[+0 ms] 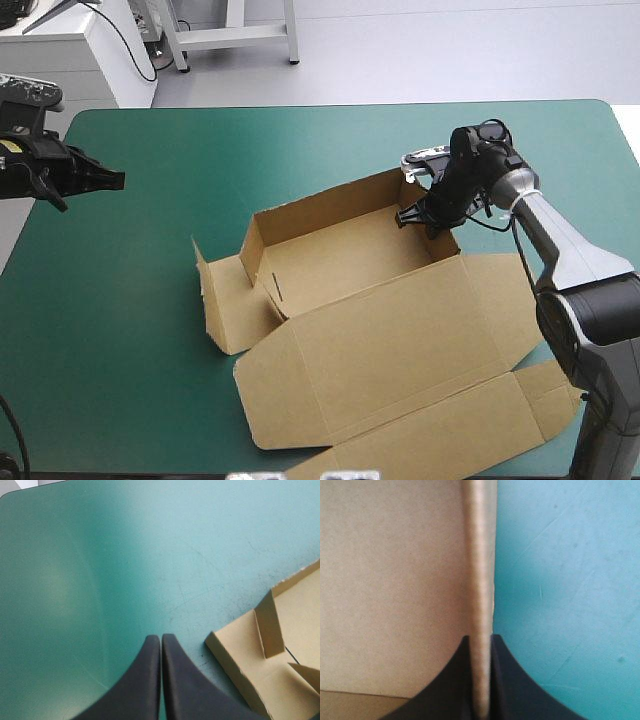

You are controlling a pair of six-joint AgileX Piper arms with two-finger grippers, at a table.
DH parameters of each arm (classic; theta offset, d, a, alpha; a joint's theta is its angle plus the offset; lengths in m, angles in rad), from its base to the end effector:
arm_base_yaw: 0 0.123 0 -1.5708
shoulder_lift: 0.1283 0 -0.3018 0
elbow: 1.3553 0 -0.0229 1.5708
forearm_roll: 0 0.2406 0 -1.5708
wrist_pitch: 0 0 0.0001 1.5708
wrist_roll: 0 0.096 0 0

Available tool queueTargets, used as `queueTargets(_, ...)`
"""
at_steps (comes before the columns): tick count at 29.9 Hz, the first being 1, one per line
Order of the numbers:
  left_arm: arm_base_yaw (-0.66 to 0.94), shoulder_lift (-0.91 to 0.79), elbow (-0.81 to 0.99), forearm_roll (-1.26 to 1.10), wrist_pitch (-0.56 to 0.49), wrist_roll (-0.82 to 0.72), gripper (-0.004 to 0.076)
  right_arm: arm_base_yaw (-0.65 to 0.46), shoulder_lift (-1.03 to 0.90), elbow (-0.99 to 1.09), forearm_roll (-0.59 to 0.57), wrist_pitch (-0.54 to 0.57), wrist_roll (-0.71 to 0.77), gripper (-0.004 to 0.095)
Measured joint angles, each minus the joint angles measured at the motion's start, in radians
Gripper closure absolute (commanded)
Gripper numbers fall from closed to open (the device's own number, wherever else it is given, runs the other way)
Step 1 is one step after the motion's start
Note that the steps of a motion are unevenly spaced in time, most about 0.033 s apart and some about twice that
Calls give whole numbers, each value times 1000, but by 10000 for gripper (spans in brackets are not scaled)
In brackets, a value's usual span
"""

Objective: Fold the box

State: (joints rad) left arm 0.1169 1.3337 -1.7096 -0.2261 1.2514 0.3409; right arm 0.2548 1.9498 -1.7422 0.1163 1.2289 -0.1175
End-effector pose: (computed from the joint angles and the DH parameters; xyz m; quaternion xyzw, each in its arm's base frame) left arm 0.2396 0.0076 0.4849 0.1107 0.9119 -0.0236 0.3946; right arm 0.3934 0.1133 0.2876 -0.1705 0.9775 0.0640 0.1062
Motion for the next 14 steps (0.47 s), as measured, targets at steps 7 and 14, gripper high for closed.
queueTargets(7,0,0,0,20,0,0,732,-1,-52,-59,-2,0,-19,924)
queueTargets(14,0,-2,85,82,0,1,732,-52,-195,-64,6,11,-58,929)
